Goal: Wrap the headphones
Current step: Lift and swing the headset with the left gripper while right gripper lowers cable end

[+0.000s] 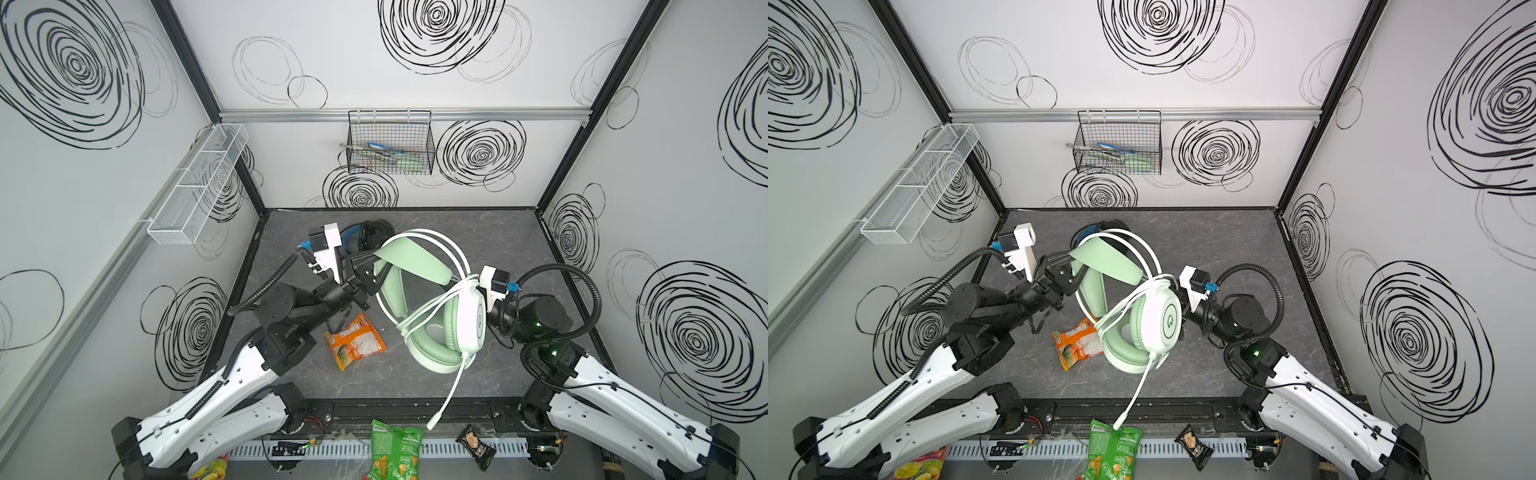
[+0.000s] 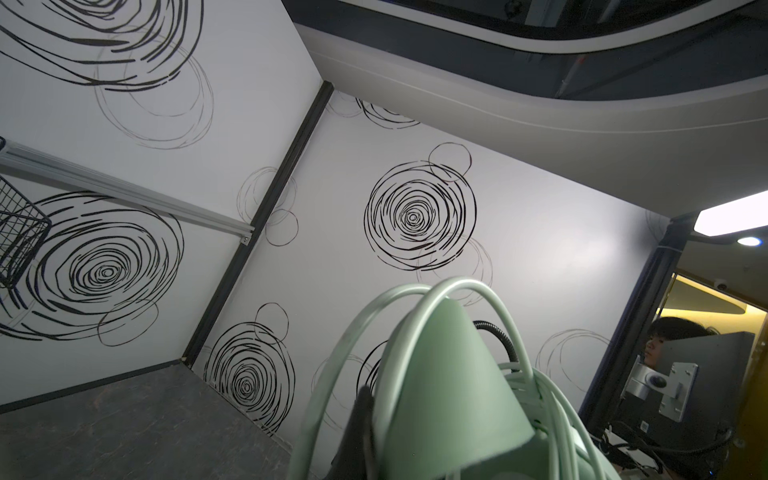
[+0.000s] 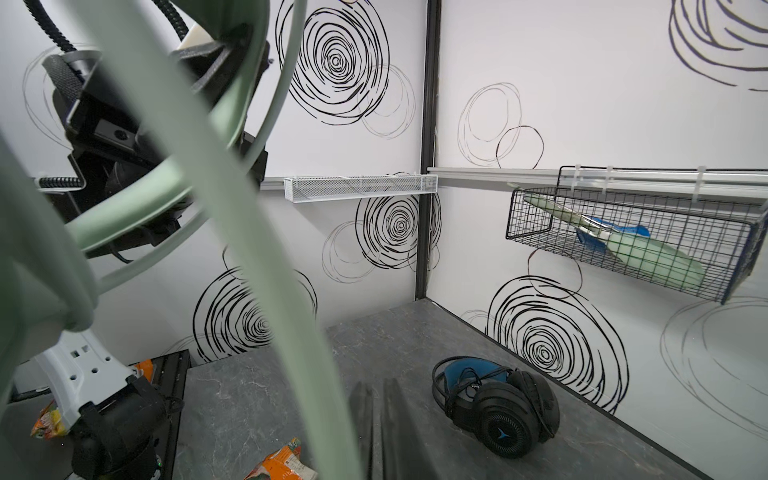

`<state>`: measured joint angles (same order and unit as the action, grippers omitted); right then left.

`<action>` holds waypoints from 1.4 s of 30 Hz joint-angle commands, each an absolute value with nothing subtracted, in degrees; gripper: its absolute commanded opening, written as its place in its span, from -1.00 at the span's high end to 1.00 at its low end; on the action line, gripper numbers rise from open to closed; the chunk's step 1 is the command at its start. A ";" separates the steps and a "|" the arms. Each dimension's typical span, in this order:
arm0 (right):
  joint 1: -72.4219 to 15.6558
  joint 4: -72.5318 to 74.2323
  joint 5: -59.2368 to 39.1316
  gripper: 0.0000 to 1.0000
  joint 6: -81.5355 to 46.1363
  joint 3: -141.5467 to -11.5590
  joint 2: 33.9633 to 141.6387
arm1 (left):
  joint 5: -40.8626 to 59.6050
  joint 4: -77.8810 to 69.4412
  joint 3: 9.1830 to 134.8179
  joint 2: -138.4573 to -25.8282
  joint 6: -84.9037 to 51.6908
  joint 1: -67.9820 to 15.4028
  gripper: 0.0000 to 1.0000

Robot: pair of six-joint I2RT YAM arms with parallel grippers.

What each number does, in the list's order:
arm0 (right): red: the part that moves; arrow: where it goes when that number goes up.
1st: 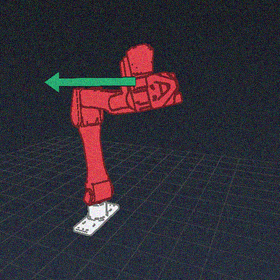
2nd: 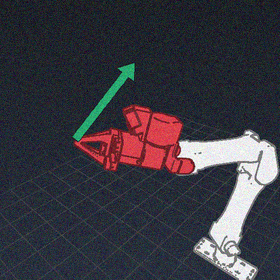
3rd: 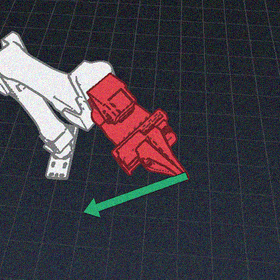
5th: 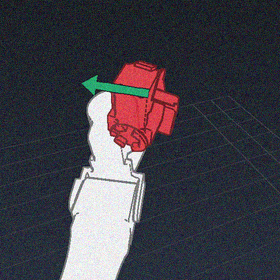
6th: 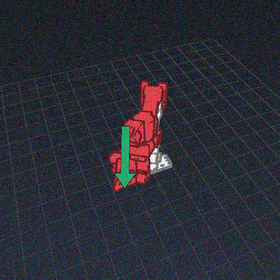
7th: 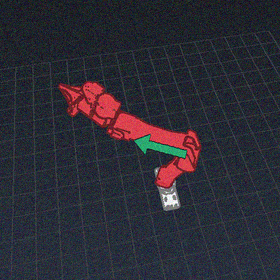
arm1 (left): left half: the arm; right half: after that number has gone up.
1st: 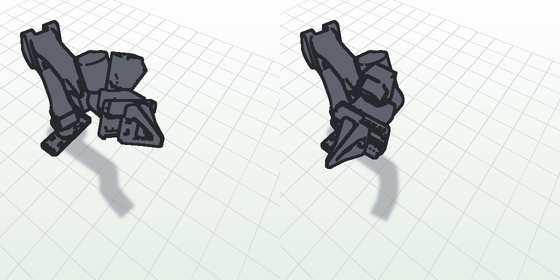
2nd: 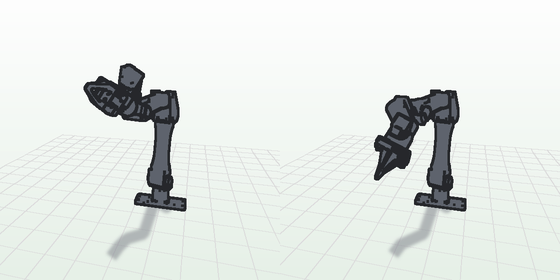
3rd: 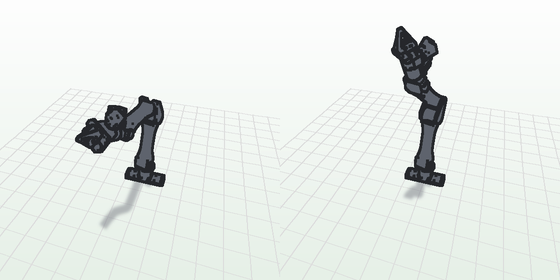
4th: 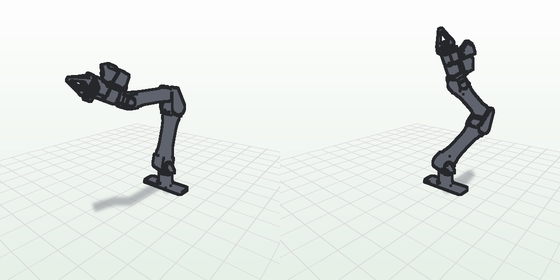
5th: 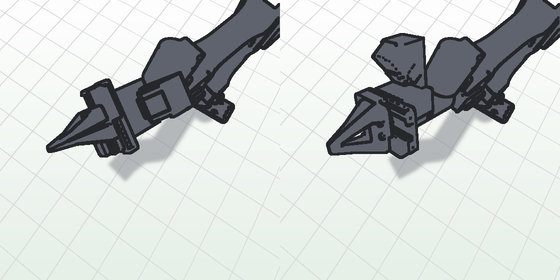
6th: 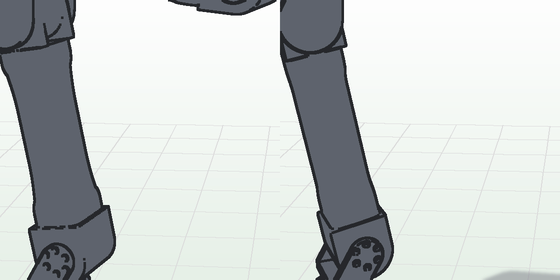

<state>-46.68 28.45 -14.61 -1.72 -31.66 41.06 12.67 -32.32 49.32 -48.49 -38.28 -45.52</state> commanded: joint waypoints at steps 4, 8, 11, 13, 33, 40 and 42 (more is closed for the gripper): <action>-47.80 34.03 -12.89 0.75 -5.76 -30.14 40.19 | 1.43 -47.44 52.08 -49.98 -43.09 -47.48 1.00; -48.72 37.67 -10.81 0.72 -7.56 -27.60 40.08 | -3.17 -49.64 51.44 -51.06 -44.50 -48.47 1.00; -49.75 39.26 -8.70 0.72 -8.33 -26.34 40.69 | -6.05 -50.95 50.94 -51.83 -45.54 -48.93 1.00; -50.47 39.55 -7.10 0.73 -8.82 -25.85 41.19 | -7.47 -52.15 50.63 -52.49 -46.45 -49.11 1.00; -57.94 41.31 2.36 0.85 -10.57 -21.40 42.99 | -17.75 -50.70 48.98 -52.51 -47.20 -49.15 1.00; -68.37 41.36 18.10 0.92 -6.62 -21.69 46.22 | -22.97 -48.66 48.47 -53.55 -47.25 -49.22 1.00; -71.13 41.28 21.46 0.94 -5.12 -22.46 47.77 | -24.11 -47.87 48.72 -54.34 -47.20 -49.21 1.00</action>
